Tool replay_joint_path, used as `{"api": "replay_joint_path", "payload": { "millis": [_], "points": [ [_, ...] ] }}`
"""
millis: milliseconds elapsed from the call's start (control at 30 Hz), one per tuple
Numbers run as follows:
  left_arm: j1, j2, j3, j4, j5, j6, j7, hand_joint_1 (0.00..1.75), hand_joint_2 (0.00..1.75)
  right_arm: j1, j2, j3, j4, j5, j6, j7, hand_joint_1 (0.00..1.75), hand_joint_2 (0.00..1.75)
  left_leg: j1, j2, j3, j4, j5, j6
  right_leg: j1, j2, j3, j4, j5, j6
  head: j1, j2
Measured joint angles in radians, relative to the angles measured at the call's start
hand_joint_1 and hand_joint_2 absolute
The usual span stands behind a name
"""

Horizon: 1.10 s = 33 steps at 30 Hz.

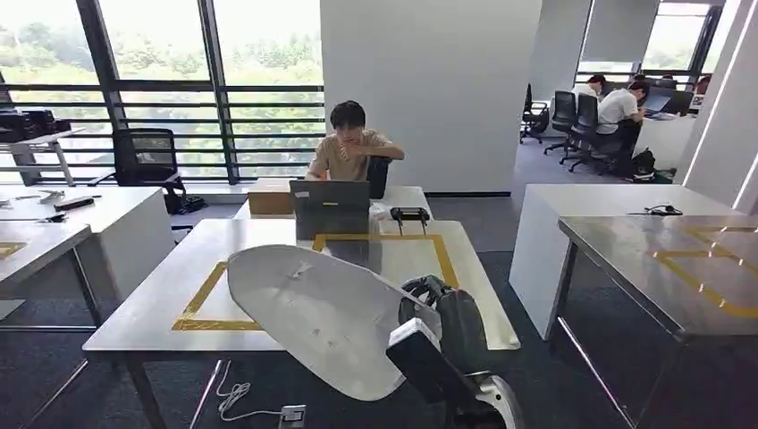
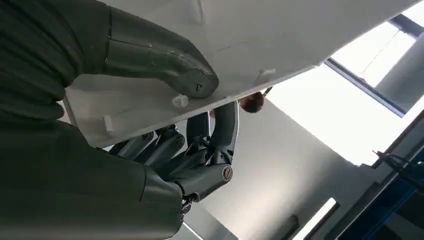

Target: Take the parts from the cabinet and place them on the table.

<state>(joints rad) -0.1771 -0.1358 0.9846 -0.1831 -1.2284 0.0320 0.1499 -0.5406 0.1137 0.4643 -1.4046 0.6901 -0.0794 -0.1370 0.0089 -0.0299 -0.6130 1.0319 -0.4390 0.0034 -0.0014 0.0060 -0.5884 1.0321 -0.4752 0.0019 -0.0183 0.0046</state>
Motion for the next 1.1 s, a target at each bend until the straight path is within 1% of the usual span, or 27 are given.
{"api": "replay_joint_path", "payload": {
  "millis": [33,67,100,133,200,333,400,433,467,533,567,600,633,667,700,733,767,800,833,867,900,933,967,1000,1033,1067,1100],
  "points": [
    [0.001,0.000,0.000,0.000,0.000,0.000,0.000,0.00,1.75,0.000,-0.001,0.000,0.000,-0.002,-0.002,-0.003,1.75,1.75,0.001,-0.004,-0.002,0.000,0.001,-0.007,0.001,-0.001,-0.003,-0.003,0.006,-0.003,0.001,0.000],
    [0.002,0.001,0.000,0.000,0.000,0.000,0.000,0.00,1.75,0.001,-0.003,0.000,0.000,-0.004,-0.004,-0.004,1.75,1.75,0.000,-0.004,-0.003,0.000,0.001,-0.009,-0.001,-0.001,-0.003,-0.007,0.008,-0.003,0.000,0.000],
    [0.002,0.002,0.000,0.000,0.001,0.000,-0.001,0.00,1.75,0.002,-0.004,0.000,0.000,-0.008,-0.007,-0.006,1.75,1.75,0.000,-0.002,-0.002,-0.001,-0.001,0.007,-0.001,-0.001,0.001,-0.008,0.010,0.001,0.000,0.000],
    [0.002,0.002,0.000,0.000,0.001,0.000,-0.002,0.00,1.75,0.002,-0.006,0.000,0.000,-0.010,-0.012,-0.008,1.75,1.75,0.000,-0.001,-0.001,-0.002,0.001,0.006,0.001,0.000,0.000,-0.008,0.010,0.000,0.000,0.000],
    [0.002,0.002,0.000,0.000,0.001,0.000,-0.004,0.00,1.75,0.002,-0.009,0.000,0.000,-0.011,-0.018,-0.010,1.75,1.75,0.001,-0.001,0.002,-0.008,0.004,0.003,0.001,0.000,0.000,-0.008,0.011,-0.004,0.000,0.000],
    [0.002,0.002,0.000,0.000,0.000,0.000,-0.004,0.00,1.75,0.002,-0.016,0.000,0.000,-0.012,-0.019,-0.010,1.75,1.75,0.002,0.000,0.005,-0.017,0.011,-0.009,0.003,0.000,-0.002,-0.007,0.013,-0.012,0.000,0.000],
    [0.002,0.002,0.000,0.000,0.000,0.000,-0.004,0.00,1.75,0.002,-0.019,0.000,0.000,-0.012,-0.019,-0.010,1.75,1.75,0.002,0.000,0.005,-0.018,0.012,-0.015,0.003,-0.001,-0.003,-0.006,0.012,-0.013,0.000,0.000],
    [0.002,0.002,0.000,0.000,0.000,0.000,-0.004,0.00,1.75,0.002,-0.020,0.000,0.000,-0.012,-0.019,-0.010,1.75,1.75,0.002,0.000,0.004,-0.017,0.011,-0.016,0.003,-0.001,-0.002,-0.007,0.013,-0.013,0.000,0.000],
    [0.002,0.003,0.000,0.000,0.000,0.000,-0.004,0.00,1.75,0.002,-0.021,0.000,0.000,-0.012,-0.019,-0.010,1.75,1.75,0.000,0.000,0.002,-0.012,0.008,-0.007,0.000,-0.001,-0.003,-0.007,0.014,-0.011,0.000,0.000],
    [0.002,0.005,0.000,0.000,-0.002,0.000,-0.004,0.00,1.75,0.003,-0.023,0.000,0.000,-0.012,-0.022,-0.006,1.75,1.75,-0.002,0.001,0.000,-0.013,0.004,-0.002,-0.003,-0.001,-0.001,-0.013,0.014,-0.008,0.000,0.000],
    [0.002,0.005,0.000,0.000,-0.002,0.000,-0.003,0.00,1.75,0.006,-0.023,0.000,-0.002,-0.012,-0.024,-0.004,1.75,1.75,-0.003,0.001,-0.003,-0.026,0.006,0.007,-0.003,-0.001,0.008,-0.010,0.027,-0.004,0.000,0.000],
    [0.001,0.004,0.000,0.000,-0.003,0.000,-0.003,0.00,1.75,0.007,-0.024,0.000,-0.004,-0.012,-0.029,0.000,1.75,1.75,-0.001,0.001,0.004,-0.039,0.005,0.013,-0.003,-0.001,0.007,-0.004,0.038,0.003,0.001,0.000],
    [0.001,0.001,0.000,0.001,-0.004,0.000,-0.003,0.00,1.75,0.009,-0.024,0.000,-0.008,-0.012,-0.029,0.004,1.75,1.75,0.004,0.001,0.031,-0.047,0.011,0.015,0.000,-0.001,0.003,-0.002,0.034,0.005,0.000,0.000],
    [0.002,0.000,0.000,0.000,-0.004,0.001,-0.003,0.00,1.75,0.008,-0.026,0.000,-0.009,-0.012,-0.032,0.005,1.75,1.75,0.009,0.003,0.032,-0.054,0.013,0.015,-0.003,-0.001,-0.001,0.013,0.017,0.010,0.001,0.000],
    [0.001,0.000,0.000,0.000,-0.004,0.002,-0.003,0.00,1.75,0.007,-0.026,0.000,-0.012,-0.012,-0.033,0.006,1.75,1.75,0.010,0.003,0.032,-0.053,0.018,0.015,-0.004,-0.001,-0.020,0.056,-0.019,0.018,0.000,0.000],
    [0.002,0.001,0.000,0.000,-0.004,0.002,-0.003,0.00,1.75,0.009,-0.026,0.000,-0.013,-0.012,-0.034,0.008,1.75,1.75,0.011,0.005,0.031,-0.053,0.020,0.012,-0.008,-0.001,-0.054,0.128,-0.063,0.023,0.001,0.000],
    [0.002,0.002,0.000,0.000,-0.003,0.003,-0.004,0.00,1.75,0.012,-0.028,0.000,-0.013,-0.012,-0.034,0.008,1.75,1.75,0.012,0.006,0.029,-0.053,0.020,0.012,-0.012,-0.001,-0.087,0.195,-0.096,0.030,0.000,0.000],
    [0.003,0.002,0.000,0.000,-0.001,0.004,-0.004,0.00,1.75,0.018,-0.032,0.000,-0.013,-0.012,-0.034,0.008,1.75,1.75,0.015,0.006,0.027,-0.051,0.020,0.010,-0.017,-0.001,-0.127,0.270,-0.125,0.039,0.001,0.000],
    [0.003,0.002,0.000,0.000,-0.001,0.004,-0.006,0.00,1.75,0.023,-0.034,0.000,-0.013,-0.011,-0.034,0.008,1.75,1.75,0.019,0.006,0.025,-0.048,0.019,0.004,-0.022,-0.002,-0.138,0.286,-0.124,0.044,0.001,0.000],
    [0.005,0.001,0.000,0.000,0.000,0.004,-0.006,0.00,1.75,0.026,-0.035,0.000,-0.013,-0.012,-0.034,0.008,1.75,1.75,0.025,0.005,0.025,-0.045,0.016,-0.002,-0.028,-0.002,-0.125,0.253,-0.098,0.052,0.000,0.000],
    [0.006,0.000,0.000,0.001,0.001,0.004,-0.007,0.00,1.75,0.026,-0.035,0.000,-0.013,-0.011,-0.034,0.008,1.75,1.75,0.031,0.004,0.025,-0.039,0.011,-0.010,-0.034,-0.002,-0.088,0.178,-0.056,0.060,0.001,0.000],
    [0.007,-0.002,0.000,0.002,0.002,0.004,-0.007,0.00,1.75,0.025,-0.035,0.000,-0.013,-0.012,-0.034,0.008,1.75,1.75,0.039,0.003,0.024,-0.029,0.005,-0.019,-0.041,-0.002,-0.040,0.084,-0.009,0.068,0.000,0.000],
    [0.007,-0.001,0.000,0.002,0.002,0.004,-0.010,0.00,1.75,0.025,-0.035,0.000,-0.013,-0.011,-0.034,0.008,1.75,1.75,0.043,0.002,0.022,-0.016,-0.003,-0.032,-0.049,0.000,0.001,-0.005,0.017,0.074,0.001,0.000],
    [0.006,0.005,0.001,0.000,0.002,0.004,-0.011,0.00,1.75,0.029,-0.039,0.000,-0.012,-0.012,-0.035,0.008,1.75,1.75,0.042,0.000,0.021,-0.012,-0.007,-0.044,-0.037,0.011,-0.015,0.011,-0.015,0.068,0.000,0.000],
    [0.005,0.004,0.001,0.000,0.002,0.004,-0.011,0.00,1.75,0.029,-0.039,0.000,-0.013,-0.011,-0.036,0.008,1.75,1.75,0.038,-0.002,0.014,-0.011,-0.009,-0.054,-0.031,0.003,-0.015,0.013,-0.033,0.039,0.000,0.000],
    [0.005,0.004,0.001,0.000,0.002,0.004,-0.012,0.00,1.75,0.034,-0.039,0.000,-0.013,-0.011,-0.036,0.008,1.75,1.75,0.039,-0.001,0.016,-0.012,-0.014,-0.062,-0.033,0.004,-0.013,0.014,-0.006,0.023,-0.002,0.000],
    [0.008,0.004,0.001,0.000,0.002,0.004,-0.013,0.00,1.75,0.035,-0.041,-0.002,-0.013,-0.011,-0.037,0.009,1.75,1.75,0.041,-0.002,0.023,-0.003,-0.007,-0.071,-0.036,0.003,-0.013,0.015,-0.008,0.011,-0.003,0.000]
  ]
}}
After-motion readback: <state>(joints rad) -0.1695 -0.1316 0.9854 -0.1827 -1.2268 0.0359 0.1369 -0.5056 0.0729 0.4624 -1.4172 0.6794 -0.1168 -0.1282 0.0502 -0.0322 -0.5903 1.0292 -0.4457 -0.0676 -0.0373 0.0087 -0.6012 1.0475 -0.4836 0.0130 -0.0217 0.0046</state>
